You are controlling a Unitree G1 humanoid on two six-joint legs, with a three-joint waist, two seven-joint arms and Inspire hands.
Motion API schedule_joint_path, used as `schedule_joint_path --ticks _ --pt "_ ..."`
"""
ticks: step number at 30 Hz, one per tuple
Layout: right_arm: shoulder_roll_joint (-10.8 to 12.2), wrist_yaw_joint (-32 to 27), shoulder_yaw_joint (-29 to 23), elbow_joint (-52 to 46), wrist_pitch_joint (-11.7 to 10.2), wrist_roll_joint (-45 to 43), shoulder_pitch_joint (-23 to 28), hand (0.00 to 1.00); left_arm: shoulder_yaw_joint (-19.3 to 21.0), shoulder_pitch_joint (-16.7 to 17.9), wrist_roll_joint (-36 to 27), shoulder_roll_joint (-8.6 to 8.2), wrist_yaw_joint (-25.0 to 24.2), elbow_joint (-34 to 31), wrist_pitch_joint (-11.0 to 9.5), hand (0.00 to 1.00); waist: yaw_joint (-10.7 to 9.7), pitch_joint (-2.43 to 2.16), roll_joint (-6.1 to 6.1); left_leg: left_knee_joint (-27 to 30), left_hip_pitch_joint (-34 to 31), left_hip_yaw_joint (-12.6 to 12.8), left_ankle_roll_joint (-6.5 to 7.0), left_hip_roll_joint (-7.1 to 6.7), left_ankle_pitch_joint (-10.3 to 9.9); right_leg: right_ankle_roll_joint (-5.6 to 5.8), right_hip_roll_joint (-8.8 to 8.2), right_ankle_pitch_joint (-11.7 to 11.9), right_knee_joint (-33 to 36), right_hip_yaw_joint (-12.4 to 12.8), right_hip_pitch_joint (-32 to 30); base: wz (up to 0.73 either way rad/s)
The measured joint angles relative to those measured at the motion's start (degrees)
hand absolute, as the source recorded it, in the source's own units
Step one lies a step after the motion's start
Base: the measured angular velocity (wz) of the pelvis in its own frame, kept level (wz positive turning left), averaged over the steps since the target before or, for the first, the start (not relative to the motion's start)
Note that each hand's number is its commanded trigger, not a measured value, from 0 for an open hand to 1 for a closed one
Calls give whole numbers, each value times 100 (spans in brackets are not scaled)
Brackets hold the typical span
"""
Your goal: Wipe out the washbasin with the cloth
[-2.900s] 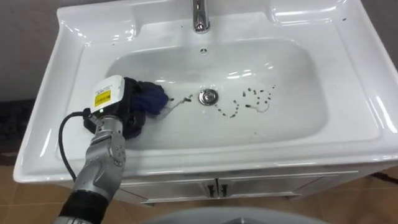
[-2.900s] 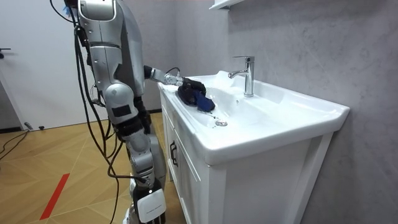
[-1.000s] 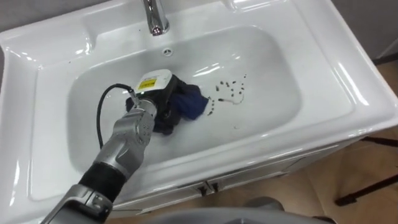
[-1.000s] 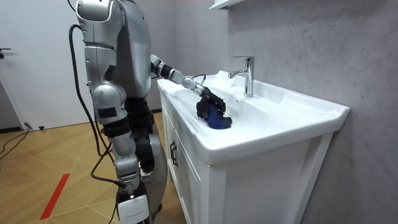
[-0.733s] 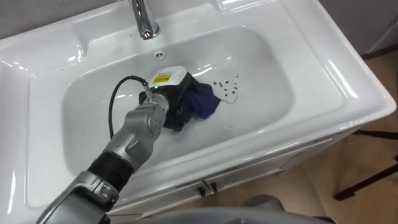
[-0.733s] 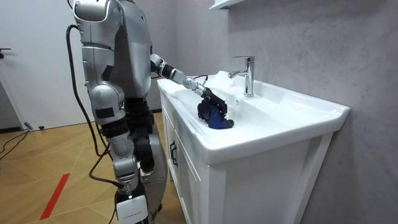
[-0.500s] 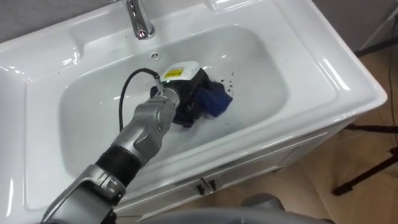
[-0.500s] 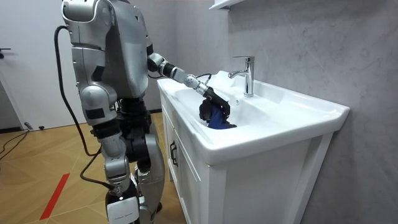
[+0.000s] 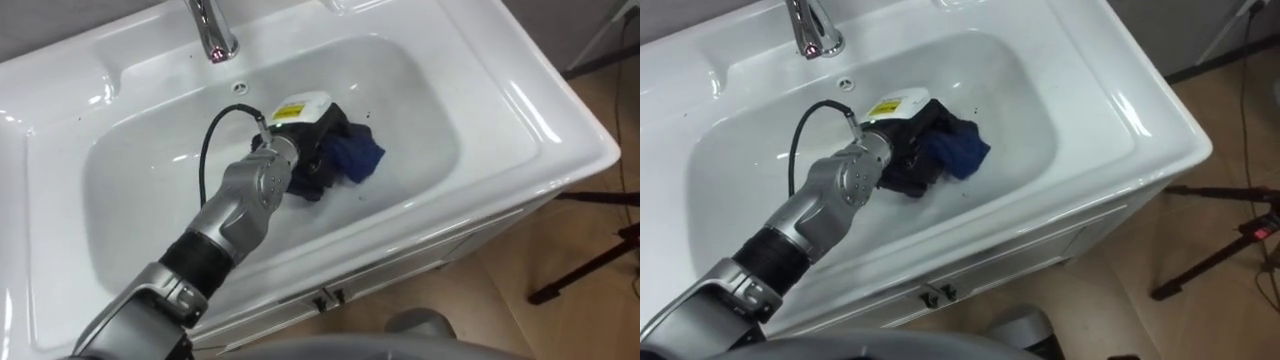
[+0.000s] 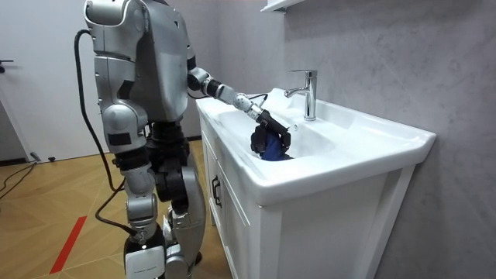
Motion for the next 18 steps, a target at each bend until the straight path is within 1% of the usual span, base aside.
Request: schedule_joint_path --ticks 3,7,9,12,15,18 --pt "1 23 0 -1 -1 0 -34 0 -74 -33 -63 -17 0 1 -9 100 -1 -3 6 7 1 15 2 0 -1 1 -2 0 5 3 0 0" --pt "0 54 -2 -40 2 0 -55 0 -77 -93 -91 -51 0 1 -10 100 0 -8 34 50 0 24 18 9 -13 1 1 0 23 9 8 0" --pt "-8 64 -8 -48 6 1 -44 0 -78 -203 -104 -67 0 -2 -10 100 -1 -4 81 59 1 59 27 13 -23 2 1 1 33 17 5 0" --pt "-9 77 -8 -64 9 58 27 0 -78 -337 -103 -110 -1 -23 -1 100 0 -1 115 107 5 100 32 27 -40 4 0 2 50 30 20 0" --pt "-10 67 -8 -53 15 91 78 0 -77 -440 -102 -179 -2 -21 8 100 1 2 116 145 25 148 34 44 -50 4 5 2 94 111 17 -7" --pt "-20 53 -9 -53 19 232 148 0 -78 -443 -103 -214 -4 -9 16 100 0 6 121 174 57 195 35 69 -71 4 25 2 104 184 26 -11"
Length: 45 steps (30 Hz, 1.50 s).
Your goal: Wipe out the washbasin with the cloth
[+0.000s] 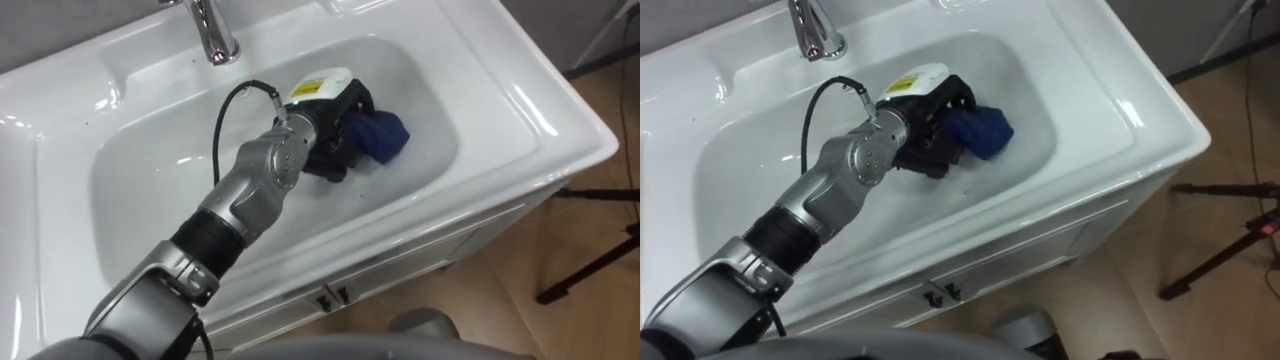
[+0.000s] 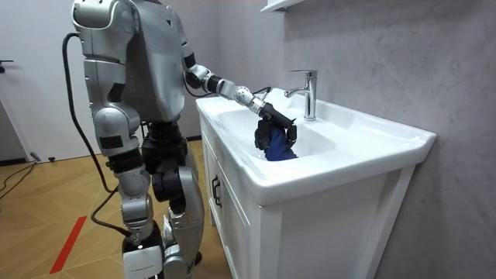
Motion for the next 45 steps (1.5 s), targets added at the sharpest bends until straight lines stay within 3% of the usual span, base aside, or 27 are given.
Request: schedule_joint_path --ticks 9,14,17,21,29,31,35,38,41,45 --pt "3 -85 -123 43 115 390 130 0 36 -20 17 62 5 227 -11 100 -47 37 -2 33 108 33 -6 39 -32 -6 33 4 -3 86 68 -4" --pt "7 -179 -119 48 112 515 66 0 183 -183 4 47 55 1143 -133 100 -18 37 0 47 54 88 -5 65 -32 -5 60 9 71 193 -62 -9" --pt "17 -267 -181 47 105 636 -79 0 633 -375 5 41 140 1919 -351 100 -8 39 -6 101 -180 103 -5 95 -32 -19 82 19 205 227 -354 -8" --pt "-37 -431 -240 46 99 643 -196 0 1257 -754 38 101 575 2808 -435 100 3 45 -18 181 -405 111 -3 118 -30 -29 101 24 350 271 -645 -9" --pt "-79 -597 -292 61 34 550 -241 0 1491 -867 54 346 1469 3564 -874 100 24 50 -88 177 -540 241 5 127 -24 -41 107 6 542 398 -942 -10" --pt "-77 -632 -288 67 34 460 -251 0 1503 -872 54 391 1633 3668 -929 100 25 36 -121 204 -610 242 5 126 -24 -38 101 -14 611 406 -1031 -2" --pt "-76 -682 -284 69 47 462 -279 0 1496 -871 409 427 1943 3736 -1000 100 64 61 -186 257 -751 250 37 133 -4 -31 107 -15 692 444 -1158 0" --pt "-74 -685 -285 51 41 476 -275 0 1476 -861 690 436 2062 3872 -999 100 143 49 -168 255 -746 255 37 149 -3 -36 131 12 670 466 -1151 -4" --pt "-82 -684 -295 27 30 454 -294 0 1474 -804 976 499 2172 3970 -1000 100 185 2 -96 254 -762 250 33 166 -2 -54 146 34 664 455 -1200 0" --pt "-127 -685 -542 46 -106 458 -314 0 1476 -588 1441 629 2383 4073 -1029 100 206 -66 104 233 -801 248 18 173 8 -68 154 47 638 446 -1173 -2"
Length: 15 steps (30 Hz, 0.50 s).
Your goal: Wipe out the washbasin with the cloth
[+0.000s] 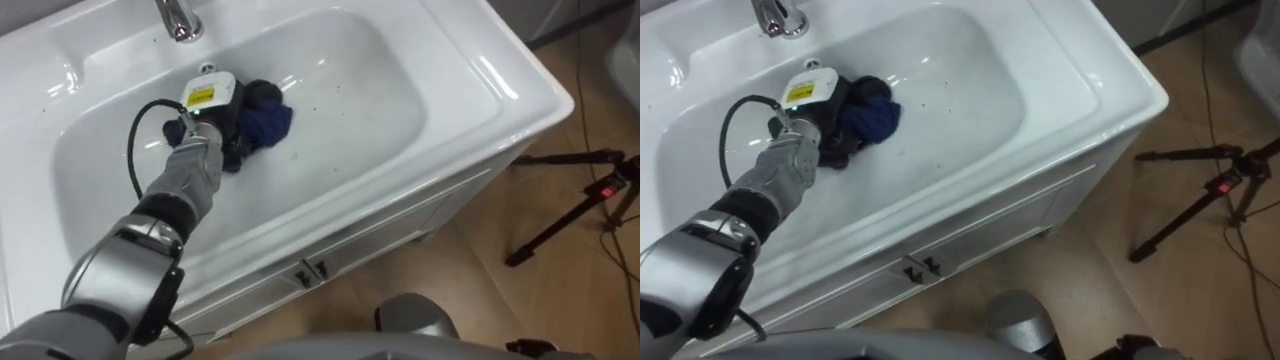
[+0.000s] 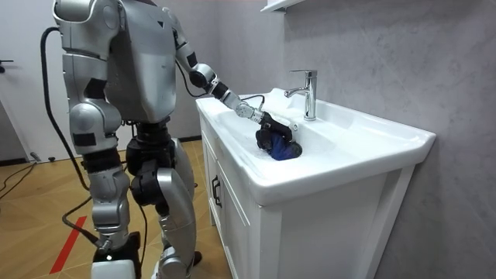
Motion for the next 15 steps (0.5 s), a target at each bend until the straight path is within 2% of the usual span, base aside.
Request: schedule_joint_path --ticks 2,5,6,8,10,13,15 --pt "-4 -13 -109 38 -6 2 -39 0 4 160 77 13 148 -6 0 100 81 -14 42 -45 52 9 -13 1 16 -8 5 10 -31 4 35 -2" --pt "-28 -81 -309 155 8 1 -79 0 70 333 152 160 249 -20 0 100 193 -34 81 -79 110 9 -29 -1 29 -24 4 1 -31 -4 60 -8" --pt "-45 -115 -371 186 19 0 -84 0 175 414 209 227 276 -31 -3 100 274 -42 92 -78 123 3 -38 3 34 -36 3 6 -33 -2 66 -12" --pt "-76 -124 -524 211 28 -46 -93 0 371 541 258 316 343 -32 -3 100 313 -56 112 -98 128 -19 -44 4 43 -43 5 5 -43 -25 81 1" --pt "-120 -144 -601 238 39 -48 -85 0 525 724 270 349 497 -32 -2 100 358 -61 118 -170 230 -28 -55 -10 65 -52 3 -5 -71 -42 172 6" --pt "-171 -203 -817 277 72 -56 -27 0 755 994 670 372 664 -48 -1 100 506 -76 136 -216 425 -113 -76 -17 80 -69 8 -20 -146 -70 331 -2" --pt "-234 -236 -873 267 87 -73 2 0 913 1317 742 475 726 -351 -1 100 635 -93 160 -248 487 -161 -97 -20 92 -87 11 -41 -150 -107 376 4"
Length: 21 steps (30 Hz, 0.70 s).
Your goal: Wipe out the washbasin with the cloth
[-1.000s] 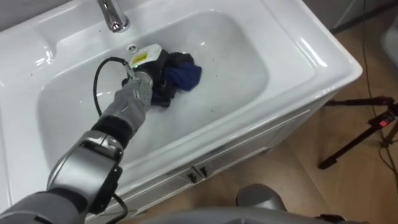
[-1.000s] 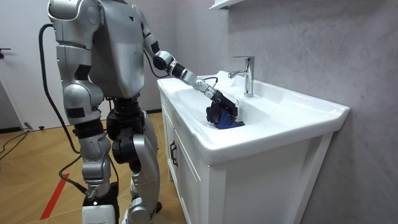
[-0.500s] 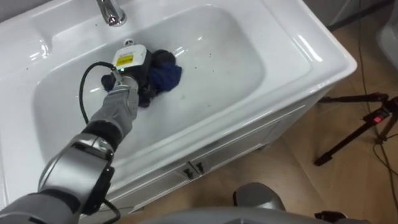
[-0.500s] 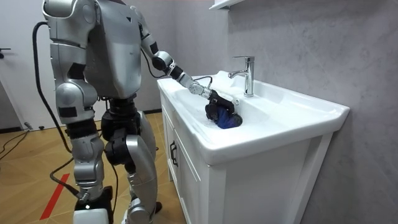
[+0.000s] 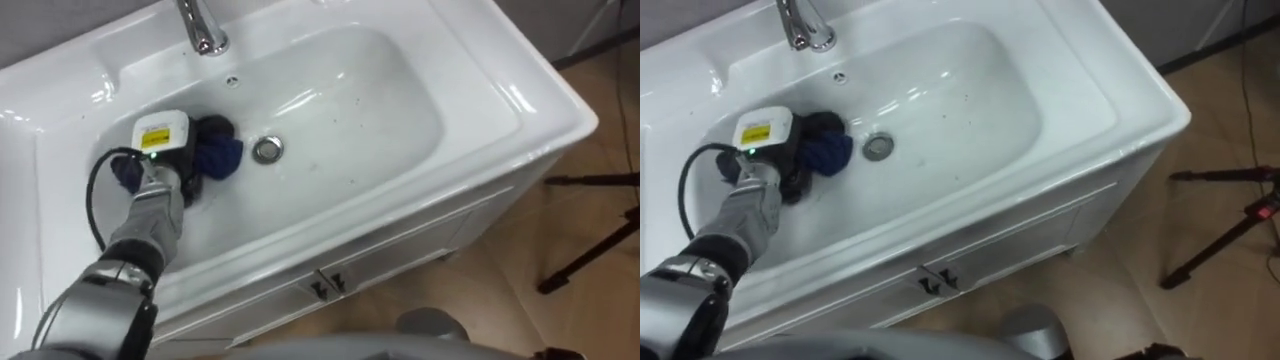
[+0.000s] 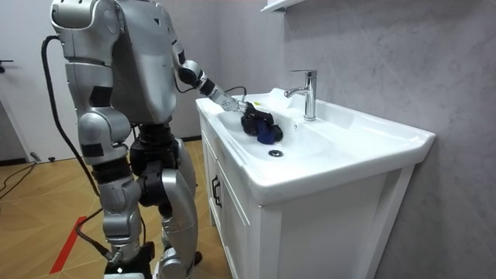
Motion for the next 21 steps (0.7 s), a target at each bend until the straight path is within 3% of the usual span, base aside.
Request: schedule_joint_path --ticks 3,7,10,16,21 --pt "-78 -8 -123 -11 7 -80 84 0 0 495 121 142 194 -506 1 100 6 -30 28 -39 34 -150 -31 1 23 -23 10 12 -122 -135 133 19" --pt "-111 -49 -310 -141 23 -496 189 0 62 1033 365 149 225 -1081 9 100 145 -52 55 -165 229 -155 -69 2 47 -46 33 18 -219 -141 314 2" --pt "-109 -110 -322 -267 82 -648 239 0 94 1180 370 146 223 -1255 11 100 216 -77 94 -173 241 -217 -76 3 52 -60 44 26 -271 -140 351 -1" --pt "-108 -124 -324 -415 76 -671 381 0 94 1492 404 144 193 -1584 84 100 280 -75 89 -232 423 -271 -87 2 57 -85 56 17 -383 -140 555 0" --pt "-109 -101 -269 -364 57 -648 445 0 17 1556 526 124 190 -1650 183 100 263 -66 77 -276 491 -279 -87 2 56 -87 60 18 -396 -157 639 0"
